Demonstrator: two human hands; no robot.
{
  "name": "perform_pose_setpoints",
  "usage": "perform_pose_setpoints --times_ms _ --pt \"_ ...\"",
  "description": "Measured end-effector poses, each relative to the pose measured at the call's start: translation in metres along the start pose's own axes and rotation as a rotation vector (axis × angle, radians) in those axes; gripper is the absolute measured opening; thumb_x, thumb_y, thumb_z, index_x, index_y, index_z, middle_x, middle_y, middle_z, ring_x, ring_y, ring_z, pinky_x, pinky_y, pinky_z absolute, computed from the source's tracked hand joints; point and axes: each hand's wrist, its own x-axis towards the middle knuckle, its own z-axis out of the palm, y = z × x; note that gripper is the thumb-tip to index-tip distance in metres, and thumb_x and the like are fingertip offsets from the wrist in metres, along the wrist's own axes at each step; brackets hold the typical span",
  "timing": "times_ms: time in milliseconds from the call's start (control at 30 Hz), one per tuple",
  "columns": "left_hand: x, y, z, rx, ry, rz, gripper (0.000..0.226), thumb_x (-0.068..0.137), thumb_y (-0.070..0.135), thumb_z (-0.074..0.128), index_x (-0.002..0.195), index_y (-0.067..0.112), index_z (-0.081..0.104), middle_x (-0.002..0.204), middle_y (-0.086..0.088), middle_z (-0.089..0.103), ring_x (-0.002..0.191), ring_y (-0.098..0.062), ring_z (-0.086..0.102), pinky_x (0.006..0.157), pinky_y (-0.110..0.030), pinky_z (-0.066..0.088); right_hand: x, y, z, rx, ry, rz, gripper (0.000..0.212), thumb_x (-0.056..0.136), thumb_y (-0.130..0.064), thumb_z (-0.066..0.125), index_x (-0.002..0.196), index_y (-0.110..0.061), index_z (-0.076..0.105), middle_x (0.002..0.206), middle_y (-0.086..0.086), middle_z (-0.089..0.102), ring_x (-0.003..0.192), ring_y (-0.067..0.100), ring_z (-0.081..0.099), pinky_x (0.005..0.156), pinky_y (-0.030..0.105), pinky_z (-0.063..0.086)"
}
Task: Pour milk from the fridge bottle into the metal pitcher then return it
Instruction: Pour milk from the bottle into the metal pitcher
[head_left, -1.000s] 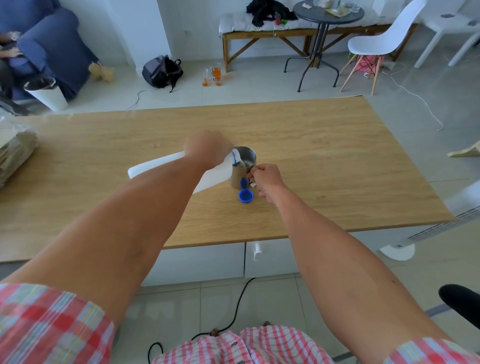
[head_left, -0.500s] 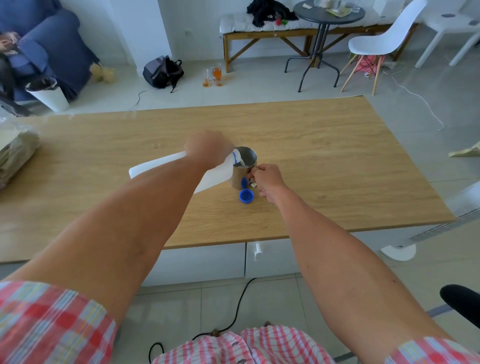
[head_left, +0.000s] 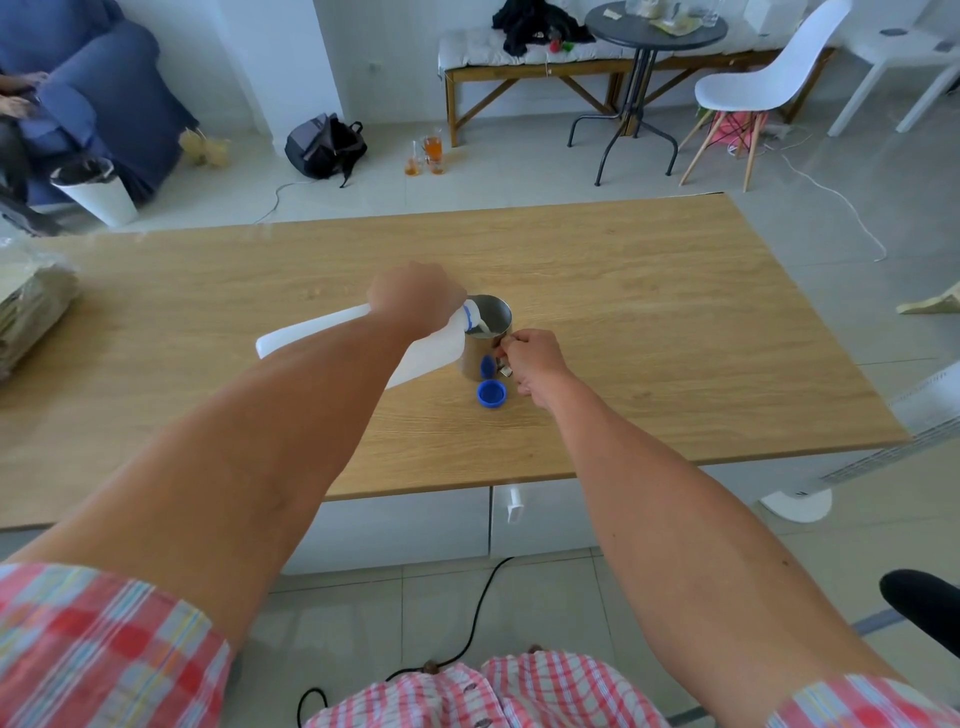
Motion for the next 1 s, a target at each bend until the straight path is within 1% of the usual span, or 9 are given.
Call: perform_pose_setpoints --times_ms 133,300,467,600,800,933,1000 --pt "0.0012 0.0005 0.0004 -0.011 -0.011 -0.018 0.033 0.098 0.036 0.039 0.08 0.014 0.056 0.075 -0.005 0.054 0.061 -0.022 0.047 0.061 -0.034 0.036 -0.0024 -0.001 -0.0008 0.008 0.004 -0.004 0.028 0.101 -0.007 0.046 0.104 0.005 0.072 0.084 0.012 0.06 0.047 0.013 0.035 0.032 0.016 0.024" --pt "0.001 0.0003 0.0005 -0.011 -0.002 -0.012 0.034 0.098 0.037 0.039 0.081 0.014 0.057 0.075 -0.005 0.054 0.06 -0.021 0.046 0.059 -0.033 0.034 -0.0029 -0.0016 -0.0012 0.004 -0.001 0.001 0.028 0.102 -0.007 0.046 0.106 0.006 0.071 0.084 0.013 0.06 0.048 0.013 0.036 0.031 0.016 0.025" --pt "0.0015 0.0002 -0.0001 -0.006 -0.005 -0.009 0.035 0.098 0.037 0.039 0.085 0.013 0.06 0.076 -0.005 0.055 0.061 -0.022 0.047 0.063 -0.034 0.039 -0.0032 -0.0026 -0.0013 0.008 -0.005 0.007 0.028 0.102 -0.007 0.046 0.104 0.005 0.071 0.084 0.012 0.06 0.047 0.013 0.035 0.031 0.018 0.025" --pt "0.0014 0.0008 -0.0008 -0.012 -0.004 -0.008 0.034 0.098 0.037 0.04 0.083 0.014 0.059 0.075 -0.005 0.054 0.061 -0.021 0.047 0.061 -0.033 0.037 -0.0042 -0.0033 -0.0014 0.01 -0.007 0.012 0.028 0.102 -0.007 0.046 0.102 0.001 0.072 0.082 0.011 0.059 0.047 0.012 0.035 0.032 0.017 0.025" --pt "0.0011 -0.0001 -0.0008 -0.01 -0.006 -0.009 0.036 0.099 0.039 0.039 0.083 0.013 0.059 0.077 -0.005 0.056 0.062 -0.022 0.048 0.062 -0.035 0.039 -0.0033 -0.0028 -0.0015 0.013 -0.002 0.008 0.028 0.103 -0.008 0.046 0.105 0.005 0.071 0.083 0.011 0.06 0.047 0.012 0.036 0.031 0.017 0.025" --pt "0.0014 0.0005 -0.0012 -0.002 -0.011 -0.009 0.035 0.099 0.038 0.039 0.081 0.014 0.057 0.076 -0.005 0.056 0.062 -0.022 0.049 0.061 -0.035 0.038 -0.004 -0.0035 -0.001 0.012 -0.006 0.008 0.026 0.103 -0.009 0.047 0.096 -0.002 0.071 0.082 0.01 0.06 0.047 0.012 0.036 0.032 0.017 0.026" --pt "0.0014 0.0008 -0.0015 0.0 -0.011 -0.007 0.036 0.099 0.039 0.039 0.08 0.014 0.056 0.076 -0.005 0.056 0.062 -0.021 0.049 0.061 -0.035 0.037 -0.0039 -0.0031 -0.001 0.009 -0.005 0.008 0.027 0.103 -0.009 0.047 0.096 -0.003 0.072 0.081 0.01 0.06 0.047 0.012 0.035 0.032 0.018 0.026"
